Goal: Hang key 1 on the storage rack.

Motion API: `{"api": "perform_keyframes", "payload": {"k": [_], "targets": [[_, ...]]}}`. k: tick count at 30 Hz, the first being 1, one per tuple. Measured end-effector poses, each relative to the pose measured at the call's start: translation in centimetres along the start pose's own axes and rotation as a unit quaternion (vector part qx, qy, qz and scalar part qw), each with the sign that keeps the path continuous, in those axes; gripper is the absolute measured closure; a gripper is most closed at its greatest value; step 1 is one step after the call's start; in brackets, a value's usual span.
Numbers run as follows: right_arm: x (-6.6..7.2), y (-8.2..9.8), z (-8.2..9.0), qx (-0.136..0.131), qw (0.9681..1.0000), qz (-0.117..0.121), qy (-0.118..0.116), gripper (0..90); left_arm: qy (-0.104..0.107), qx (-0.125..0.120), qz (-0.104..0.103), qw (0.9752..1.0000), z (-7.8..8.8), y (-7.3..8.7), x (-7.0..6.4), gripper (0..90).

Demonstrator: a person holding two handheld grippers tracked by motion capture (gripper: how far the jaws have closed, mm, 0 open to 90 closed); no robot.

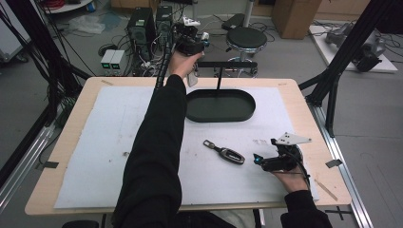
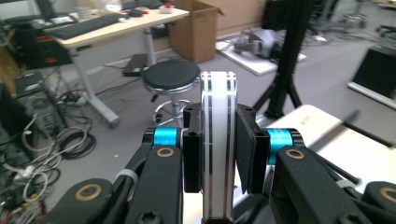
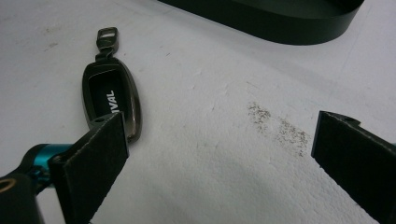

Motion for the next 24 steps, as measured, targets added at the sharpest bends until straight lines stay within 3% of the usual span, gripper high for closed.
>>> {"api": "perform_keyframes", "payload": {"k": [10, 15, 18, 21, 24], "targets": [[0.0, 0.1, 0.1, 0.001, 1.0000, -0.001, 0.000, 3.2, -0.001, 0.018, 0.008, 0.9998, -0.3, 0.6, 1.0, 73.5], [0.0, 0.1, 0.1, 0.001, 1.0000, -0.002, 0.001, 3.2, 0.025, 0.044, 0.029, 0.9983, 0.2, 0.9, 1.1, 47.4], [-0.1, 0.1, 0.2, 0.000, 1.0000, 0.000, 0.002, 3.2, 0.024, 0.067, -0.001, 0.9974, 0.6, 1.3, 1.3, 25.2], [0.0, 0.1, 0.2, 0.001, 1.0000, -0.002, 0.001, 3.2, 0.055, 0.082, 0.000, 0.9952, 1.0, 1.7, 1.1, 9.9], [0.1, 0.1, 0.2, 0.002, 1.0000, -0.002, 0.001, 3.2, 0.067, 0.085, -0.012, 0.9941, 1.6, 2.0, 1.1, 6.6]]}}
Point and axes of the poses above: each handheld gripper's, and its own axes: z roughly backward along the jaws, y roughly out of its underside, x roughly to its left, the point moved 8 cm from there along -z, roughly forward along the jaws, and after that the axes turned 1 degree about -y, right-handed, at the moved point
